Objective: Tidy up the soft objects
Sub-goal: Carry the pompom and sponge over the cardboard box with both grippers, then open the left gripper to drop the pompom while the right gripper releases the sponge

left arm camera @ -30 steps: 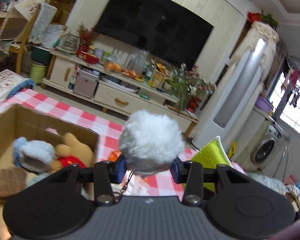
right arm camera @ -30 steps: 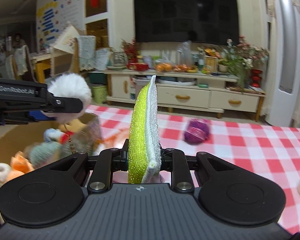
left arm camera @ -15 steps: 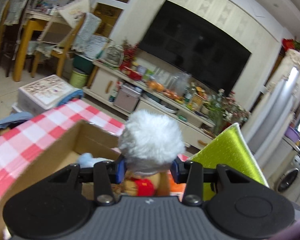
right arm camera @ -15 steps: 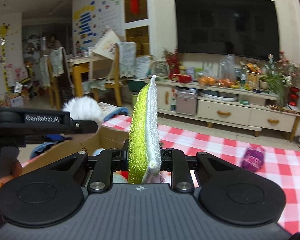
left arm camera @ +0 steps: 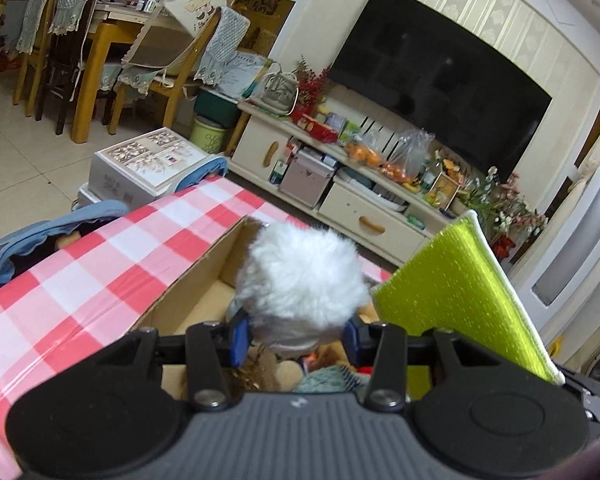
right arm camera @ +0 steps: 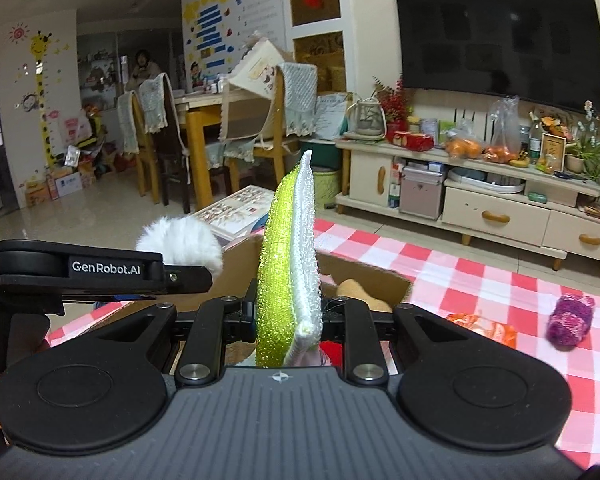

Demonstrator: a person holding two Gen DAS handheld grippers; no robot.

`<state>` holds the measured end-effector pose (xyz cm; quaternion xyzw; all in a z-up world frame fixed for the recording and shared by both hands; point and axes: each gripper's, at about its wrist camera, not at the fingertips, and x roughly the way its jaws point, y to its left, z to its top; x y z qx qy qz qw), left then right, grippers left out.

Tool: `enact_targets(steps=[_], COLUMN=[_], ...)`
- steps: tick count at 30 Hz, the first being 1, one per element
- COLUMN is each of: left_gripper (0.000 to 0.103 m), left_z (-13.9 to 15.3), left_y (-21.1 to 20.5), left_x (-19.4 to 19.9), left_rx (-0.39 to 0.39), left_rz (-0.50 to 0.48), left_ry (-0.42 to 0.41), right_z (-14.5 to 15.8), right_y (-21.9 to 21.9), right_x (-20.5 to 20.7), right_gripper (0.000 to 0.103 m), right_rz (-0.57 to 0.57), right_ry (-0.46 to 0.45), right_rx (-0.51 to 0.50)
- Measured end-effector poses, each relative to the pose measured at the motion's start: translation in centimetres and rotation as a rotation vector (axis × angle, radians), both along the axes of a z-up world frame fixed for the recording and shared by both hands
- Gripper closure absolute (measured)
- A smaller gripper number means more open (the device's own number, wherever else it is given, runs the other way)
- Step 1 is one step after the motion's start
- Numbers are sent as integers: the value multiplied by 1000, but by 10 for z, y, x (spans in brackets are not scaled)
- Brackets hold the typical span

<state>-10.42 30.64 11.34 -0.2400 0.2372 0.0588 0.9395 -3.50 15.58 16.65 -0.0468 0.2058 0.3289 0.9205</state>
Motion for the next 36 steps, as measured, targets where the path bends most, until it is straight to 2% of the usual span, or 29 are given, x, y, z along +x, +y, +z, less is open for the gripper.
enact_targets(steps=[8,13,15,16,17,21,23,36], left_gripper=[57,38,30,26,23,18,17,8], left_z=[-2,0,2,4,5,10,11,11], left_y=[4,3,2,2,2,1,-1,-19], left_x=[-6,-10,-12,-13,-14,-15,-14,-8], left_rx=[21,46,58,66,76,97,97,126], left_rz=[27,50,68,80,91,101,96,45], left_ry=[34,34,23,16,8,-14,-16,-18], right_z=[-1,-1,0,1,1,1,2,-4], right_y=[3,1,-2,-4,-6,-10,-14,-38], right_x=[1,2,2,2,1,0,-2,-10], right_gripper=[77,72,59,40,26,15,5,0], right_rz=[31,42,41,35,27,1,-16,-131], right_ry=[-2,3,2,-1,-7,-21,-26,-5], right_rx=[-26,-37,-31,-27,-22,-12,-5,40])
